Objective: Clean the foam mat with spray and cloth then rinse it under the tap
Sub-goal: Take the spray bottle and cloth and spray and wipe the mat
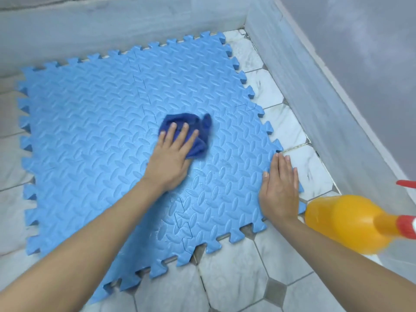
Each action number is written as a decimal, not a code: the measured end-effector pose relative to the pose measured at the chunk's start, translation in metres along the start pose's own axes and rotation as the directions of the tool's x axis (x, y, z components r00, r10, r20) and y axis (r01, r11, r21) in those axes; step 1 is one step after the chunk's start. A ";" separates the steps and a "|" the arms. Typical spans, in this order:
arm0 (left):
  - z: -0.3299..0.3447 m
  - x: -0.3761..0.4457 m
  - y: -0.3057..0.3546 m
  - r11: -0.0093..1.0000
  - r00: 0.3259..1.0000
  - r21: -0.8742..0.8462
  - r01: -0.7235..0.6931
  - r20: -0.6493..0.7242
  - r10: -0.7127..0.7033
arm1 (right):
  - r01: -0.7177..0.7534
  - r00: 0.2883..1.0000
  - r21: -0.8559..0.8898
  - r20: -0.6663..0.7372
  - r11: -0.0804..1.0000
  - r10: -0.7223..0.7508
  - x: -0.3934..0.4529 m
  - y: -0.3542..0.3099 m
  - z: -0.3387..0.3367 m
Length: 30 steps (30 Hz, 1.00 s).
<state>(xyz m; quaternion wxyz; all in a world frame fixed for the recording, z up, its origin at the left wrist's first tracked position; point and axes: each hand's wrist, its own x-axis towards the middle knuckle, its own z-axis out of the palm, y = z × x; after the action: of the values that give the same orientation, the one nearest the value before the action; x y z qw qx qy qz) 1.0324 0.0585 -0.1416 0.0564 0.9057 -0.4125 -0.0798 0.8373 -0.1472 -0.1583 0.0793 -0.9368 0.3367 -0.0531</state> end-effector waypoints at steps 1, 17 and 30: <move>0.007 -0.007 0.028 0.988 0.989 0.020 -0.150 0.014 0.150 | 0.001 1.000 0.001 0.004 1.000 -0.001 0.000 0.000 -0.001; -0.019 -0.164 -0.149 0.806 0.807 -0.042 0.591 0.005 -0.591 | 0.105 0.992 -0.010 0.065 0.994 -0.104 0.004 -0.011 -0.010; 0.010 -0.285 -0.101 0.944 0.945 -0.066 0.322 0.081 -0.317 | 0.140 0.971 -0.013 0.200 0.990 -0.134 -0.004 -0.052 -0.002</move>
<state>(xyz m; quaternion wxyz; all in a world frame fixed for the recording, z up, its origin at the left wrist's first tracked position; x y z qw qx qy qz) 0.9209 0.3396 -0.1400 0.0640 0.9544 -0.2584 -0.1353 0.8667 -0.1050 -0.1472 0.0961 -0.9594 0.2622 0.0395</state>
